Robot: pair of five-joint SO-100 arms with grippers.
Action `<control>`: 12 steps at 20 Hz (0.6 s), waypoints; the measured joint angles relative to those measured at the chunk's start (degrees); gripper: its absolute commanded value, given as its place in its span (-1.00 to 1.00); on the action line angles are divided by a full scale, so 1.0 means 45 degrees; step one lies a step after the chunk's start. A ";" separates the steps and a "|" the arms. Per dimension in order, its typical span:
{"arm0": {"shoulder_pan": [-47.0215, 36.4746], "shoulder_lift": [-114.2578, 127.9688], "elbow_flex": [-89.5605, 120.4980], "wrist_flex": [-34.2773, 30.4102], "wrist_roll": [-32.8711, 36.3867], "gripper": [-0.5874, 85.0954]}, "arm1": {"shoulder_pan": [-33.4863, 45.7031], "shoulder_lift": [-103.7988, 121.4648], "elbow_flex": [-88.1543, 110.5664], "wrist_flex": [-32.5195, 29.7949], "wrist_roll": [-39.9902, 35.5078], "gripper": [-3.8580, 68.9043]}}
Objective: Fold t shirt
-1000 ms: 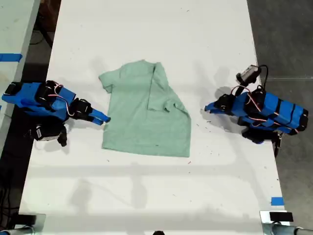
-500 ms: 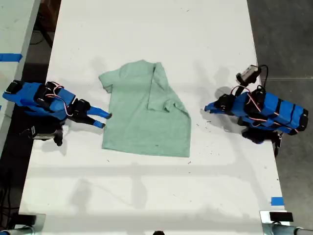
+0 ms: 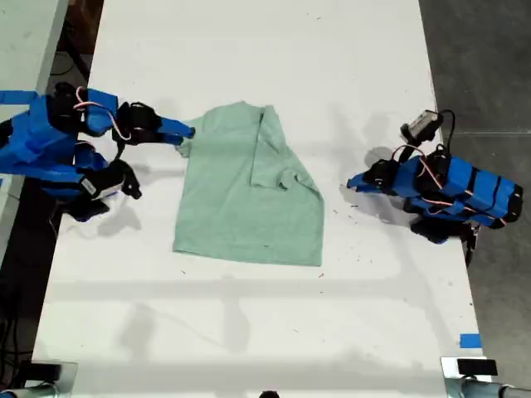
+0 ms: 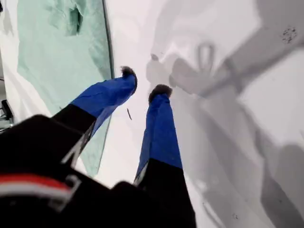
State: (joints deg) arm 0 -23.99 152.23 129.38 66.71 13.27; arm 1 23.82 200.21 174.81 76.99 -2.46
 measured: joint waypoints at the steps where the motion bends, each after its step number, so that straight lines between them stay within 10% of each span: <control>1: -0.0430 -0.1016 -0.0703 0.0332 0.0000 -0.80 | 0.0000 0.0000 0.0000 0.0000 0.0000 -0.64; 6: -0.1426 -0.4531 -0.2324 0.1074 0.0391 -0.90 | 0.0000 0.0000 0.0000 0.0000 0.0000 -0.64; 12: -0.3770 -0.7246 -0.3711 0.1211 0.2598 -0.53 | 0.0000 0.0000 0.0000 0.0000 0.0000 -0.63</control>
State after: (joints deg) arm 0 -40.96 119.62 112.68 72.16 24.96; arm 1 23.82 200.21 174.81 76.99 -2.46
